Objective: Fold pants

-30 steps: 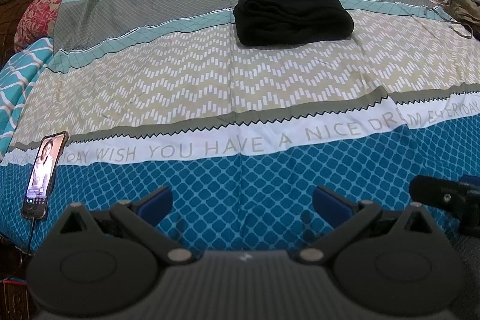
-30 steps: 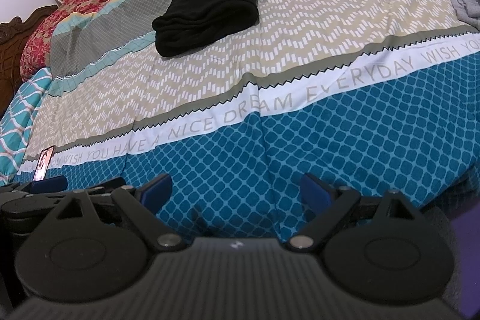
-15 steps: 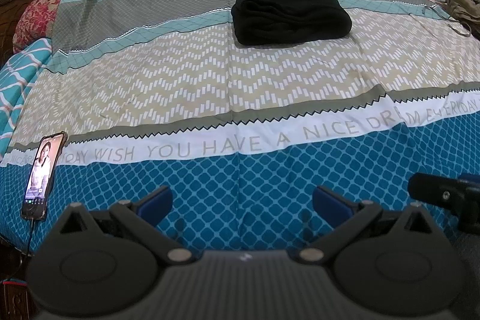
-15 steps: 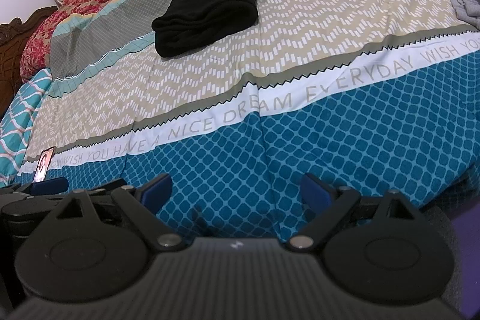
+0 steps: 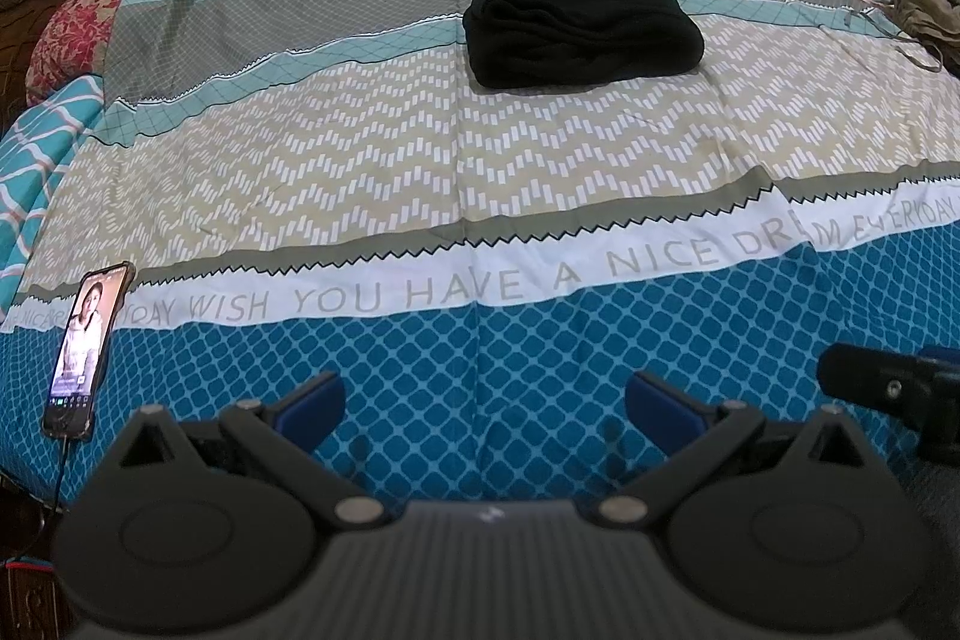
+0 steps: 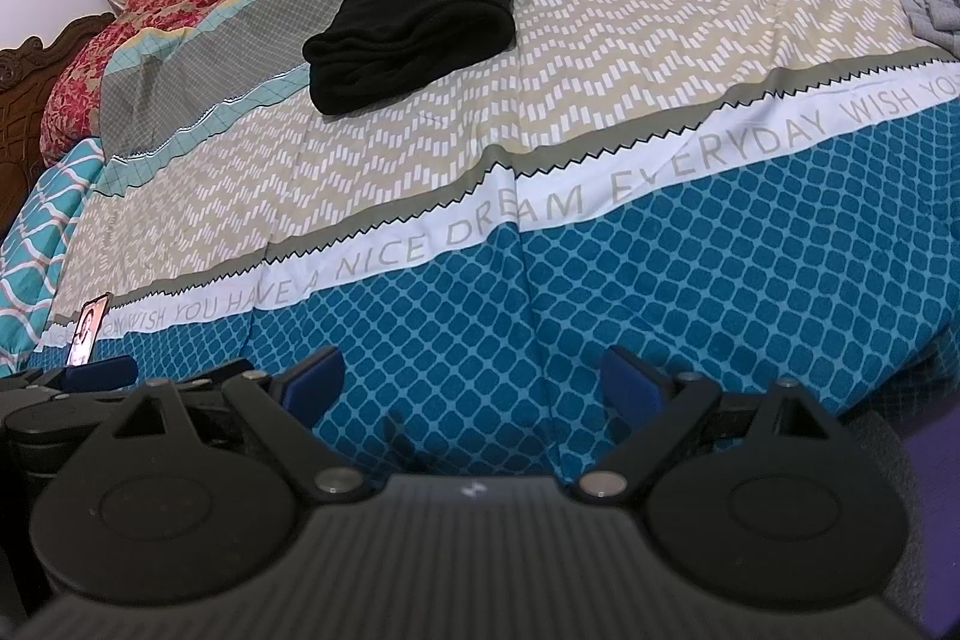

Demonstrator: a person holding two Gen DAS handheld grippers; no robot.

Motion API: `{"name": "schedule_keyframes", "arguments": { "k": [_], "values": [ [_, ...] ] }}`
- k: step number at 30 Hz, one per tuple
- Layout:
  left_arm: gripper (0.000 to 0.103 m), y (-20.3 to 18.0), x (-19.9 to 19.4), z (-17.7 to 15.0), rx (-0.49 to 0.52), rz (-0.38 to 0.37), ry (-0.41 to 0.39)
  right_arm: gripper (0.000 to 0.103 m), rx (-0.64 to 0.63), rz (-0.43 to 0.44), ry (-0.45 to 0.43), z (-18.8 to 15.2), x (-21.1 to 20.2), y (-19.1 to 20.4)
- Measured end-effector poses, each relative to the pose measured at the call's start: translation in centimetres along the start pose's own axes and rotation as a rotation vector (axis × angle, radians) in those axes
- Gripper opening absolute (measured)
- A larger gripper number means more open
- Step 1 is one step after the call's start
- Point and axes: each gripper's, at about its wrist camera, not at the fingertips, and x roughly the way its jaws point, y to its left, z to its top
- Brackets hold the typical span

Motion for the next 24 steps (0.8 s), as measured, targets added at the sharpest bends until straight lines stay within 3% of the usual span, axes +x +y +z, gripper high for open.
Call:
{"name": "schedule_keyframes", "arguments": {
  "k": [24],
  "values": [
    [0.103, -0.16, 0.01, -0.18, 0.001, 0.002, 0.0, 0.094, 0.0, 0.0, 0.0, -0.01, 0.01, 0.0]
  ]
}}
